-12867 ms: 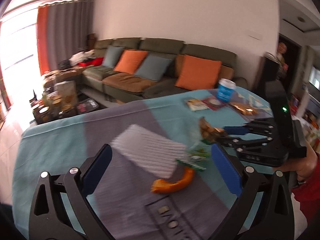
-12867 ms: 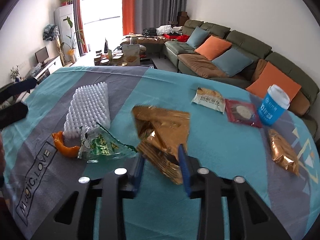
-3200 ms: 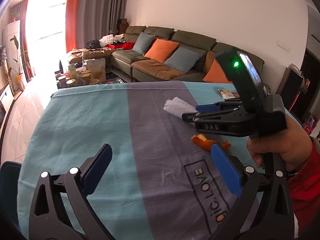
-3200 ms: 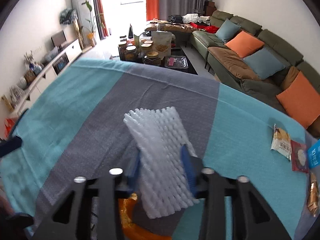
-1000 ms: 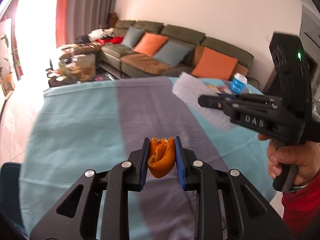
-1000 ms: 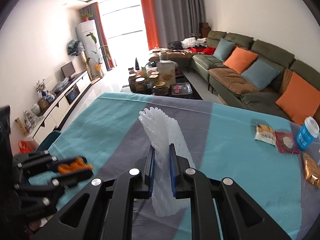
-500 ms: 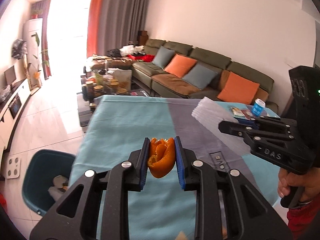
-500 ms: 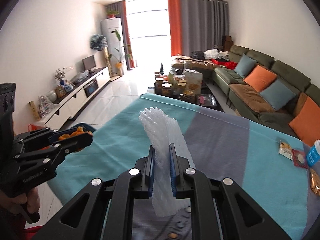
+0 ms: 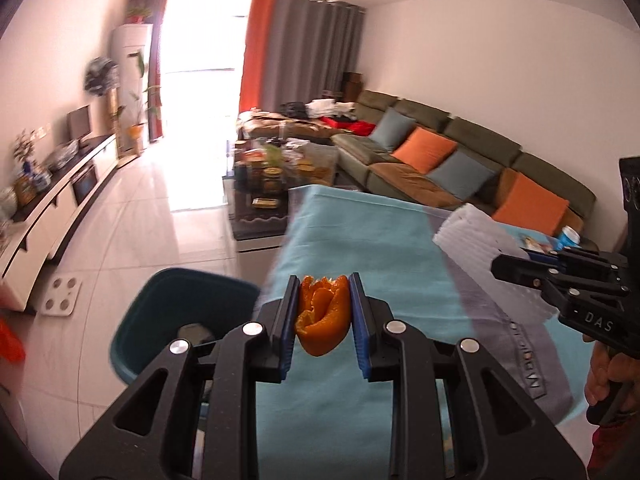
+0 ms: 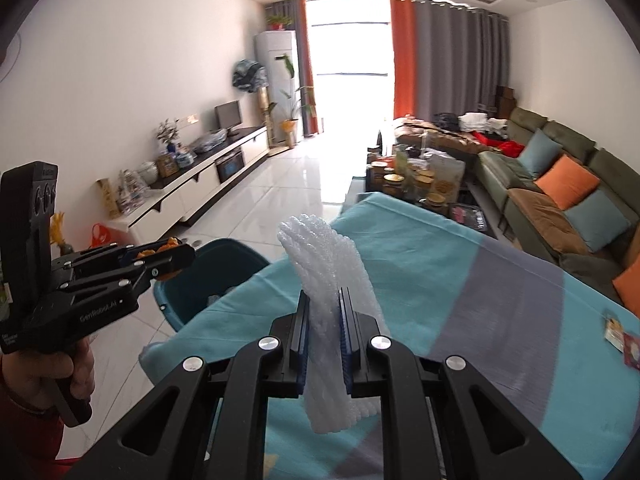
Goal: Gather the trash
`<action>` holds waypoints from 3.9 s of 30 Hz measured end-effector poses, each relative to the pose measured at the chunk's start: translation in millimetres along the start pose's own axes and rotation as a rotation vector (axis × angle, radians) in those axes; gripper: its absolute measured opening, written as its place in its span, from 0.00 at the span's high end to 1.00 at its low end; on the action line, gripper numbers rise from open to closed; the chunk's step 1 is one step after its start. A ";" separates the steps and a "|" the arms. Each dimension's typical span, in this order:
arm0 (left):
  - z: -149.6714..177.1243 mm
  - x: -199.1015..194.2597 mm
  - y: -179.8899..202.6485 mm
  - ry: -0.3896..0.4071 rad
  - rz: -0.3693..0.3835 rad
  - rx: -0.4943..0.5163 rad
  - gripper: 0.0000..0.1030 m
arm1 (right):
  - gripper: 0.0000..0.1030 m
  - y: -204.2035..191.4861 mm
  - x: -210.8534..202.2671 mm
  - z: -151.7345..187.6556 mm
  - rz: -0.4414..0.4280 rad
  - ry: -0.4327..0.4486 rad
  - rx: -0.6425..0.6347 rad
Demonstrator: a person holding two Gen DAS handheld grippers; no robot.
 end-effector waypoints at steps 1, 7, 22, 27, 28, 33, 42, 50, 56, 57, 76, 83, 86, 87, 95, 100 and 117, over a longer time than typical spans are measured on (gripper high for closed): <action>-0.2 -2.5 -10.9 0.005 -0.015 -0.013 0.76 | 0.88 -4.6 4.4 -2.7 -0.010 -0.005 -0.007; 5.2 -6.5 -69.1 -0.002 -0.087 -0.085 0.76 | 0.88 -34.0 30.8 -15.3 -0.072 -0.036 -0.050; 30.9 19.0 -156.6 -0.086 -0.179 -0.199 0.76 | 0.88 -104.3 116.1 -55.8 -0.260 -0.131 -0.118; 39.7 47.1 -167.3 -0.130 -0.178 -0.222 0.76 | 0.88 -124.0 149.4 -55.6 -0.311 -0.191 -0.119; 42.1 52.8 -168.3 -0.139 -0.179 -0.227 0.76 | 0.88 -126.8 154.9 -55.4 -0.319 -0.201 -0.117; 54.5 89.1 -175.9 -0.203 -0.175 -0.245 0.76 | 0.87 -138.7 186.5 -47.6 -0.346 -0.269 -0.107; 57.6 142.1 -182.5 -0.257 -0.179 -0.248 0.76 | 0.85 -145.4 226.3 -34.9 -0.326 -0.375 -0.106; 64.0 170.4 -185.3 -0.291 -0.194 -0.241 0.75 | 0.79 -148.9 239.7 -24.2 -0.328 -0.420 -0.111; 71.7 180.9 -185.7 -0.310 -0.211 -0.238 0.71 | 0.66 -144.1 241.0 -24.0 -0.323 -0.423 -0.098; 71.9 182.7 -185.4 -0.312 -0.214 -0.241 0.71 | 0.66 -143.9 241.0 -24.0 -0.325 -0.424 -0.096; 40.0 142.4 -187.3 -0.167 -0.277 -0.266 0.05 | 0.42 -85.3 177.1 -58.2 -0.259 -0.224 0.005; 19.7 100.6 -182.7 -0.084 -0.289 -0.294 0.05 | 0.23 -55.5 145.2 -54.7 -0.227 -0.155 0.063; 9.8 82.9 -172.8 -0.053 -0.285 -0.293 0.05 | 0.19 -41.2 126.3 -51.6 -0.198 -0.123 0.076; 6.5 77.3 -168.4 -0.042 -0.284 -0.291 0.05 | 0.17 -36.2 118.6 -50.5 -0.189 -0.105 0.080; -17.3 31.9 -104.8 0.065 -0.223 -0.212 0.05 | 0.08 8.3 63.4 -37.2 -0.088 0.005 0.122; -23.9 20.3 -52.0 0.089 -0.172 -0.125 0.05 | 0.07 34.9 28.6 -22.8 0.005 0.074 0.164; -16.2 13.3 81.3 0.169 -0.021 0.039 0.05 | 0.07 129.4 -82.2 67.3 0.430 0.160 0.238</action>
Point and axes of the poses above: each gripper's, at about its wrist camera, not at the fingertips, and x roughly the way its jaws point, y to its right, z to its underside, the point moved 8 cm from there along x, roughly the way its jaws point, and after that the axes turned 3 degrees about -x, right-handed, at the moved point
